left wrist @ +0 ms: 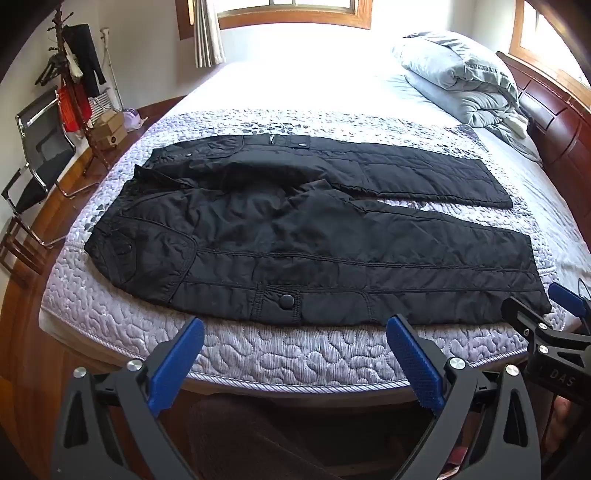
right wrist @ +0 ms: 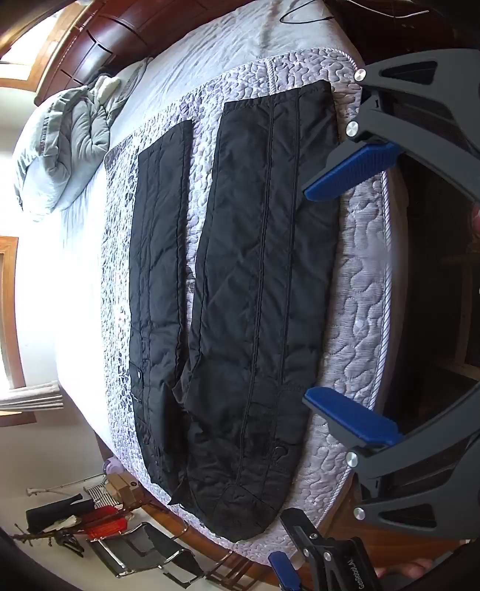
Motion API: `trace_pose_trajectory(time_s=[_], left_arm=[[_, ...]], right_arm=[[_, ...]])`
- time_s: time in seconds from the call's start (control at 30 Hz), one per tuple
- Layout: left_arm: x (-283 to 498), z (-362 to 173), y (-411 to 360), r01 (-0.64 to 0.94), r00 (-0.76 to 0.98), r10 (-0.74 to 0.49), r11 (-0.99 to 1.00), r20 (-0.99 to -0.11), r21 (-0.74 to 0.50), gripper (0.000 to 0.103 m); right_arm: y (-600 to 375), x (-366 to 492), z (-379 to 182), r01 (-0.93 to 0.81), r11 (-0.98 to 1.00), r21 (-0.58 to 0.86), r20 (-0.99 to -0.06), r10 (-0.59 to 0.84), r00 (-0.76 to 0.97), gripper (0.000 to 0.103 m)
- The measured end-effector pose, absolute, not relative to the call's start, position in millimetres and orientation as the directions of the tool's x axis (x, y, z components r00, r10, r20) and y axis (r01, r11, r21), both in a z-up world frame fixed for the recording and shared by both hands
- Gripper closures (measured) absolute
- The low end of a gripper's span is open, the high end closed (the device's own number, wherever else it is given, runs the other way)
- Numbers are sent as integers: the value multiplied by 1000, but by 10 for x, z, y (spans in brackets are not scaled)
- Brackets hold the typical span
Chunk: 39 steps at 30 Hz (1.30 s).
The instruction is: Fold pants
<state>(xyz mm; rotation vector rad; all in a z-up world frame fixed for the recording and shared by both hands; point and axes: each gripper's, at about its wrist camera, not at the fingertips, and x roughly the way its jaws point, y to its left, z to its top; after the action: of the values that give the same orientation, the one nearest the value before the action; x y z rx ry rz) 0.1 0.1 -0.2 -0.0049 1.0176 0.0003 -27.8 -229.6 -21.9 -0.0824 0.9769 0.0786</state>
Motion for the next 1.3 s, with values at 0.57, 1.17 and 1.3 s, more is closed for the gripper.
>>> trace_pose_trajectory(time_s=[0.57,1.17,1.3], left_arm=[[2,-1,2,-4,525,-1,1000,-851,-3,3],[1,0,5,-5,526,-2,1000,-851,-5,4],[2,0,4,-4,526,0,1000,-850,-2,4]], right_arm=[[-2305,-283,-222,-103,994,-32,-829,31,558,2],[-2316,-291,-223,-103,994,-32,-829,31,558,2],[-2319,-292,-223,-102,994,-32,-829,31,558,2]])
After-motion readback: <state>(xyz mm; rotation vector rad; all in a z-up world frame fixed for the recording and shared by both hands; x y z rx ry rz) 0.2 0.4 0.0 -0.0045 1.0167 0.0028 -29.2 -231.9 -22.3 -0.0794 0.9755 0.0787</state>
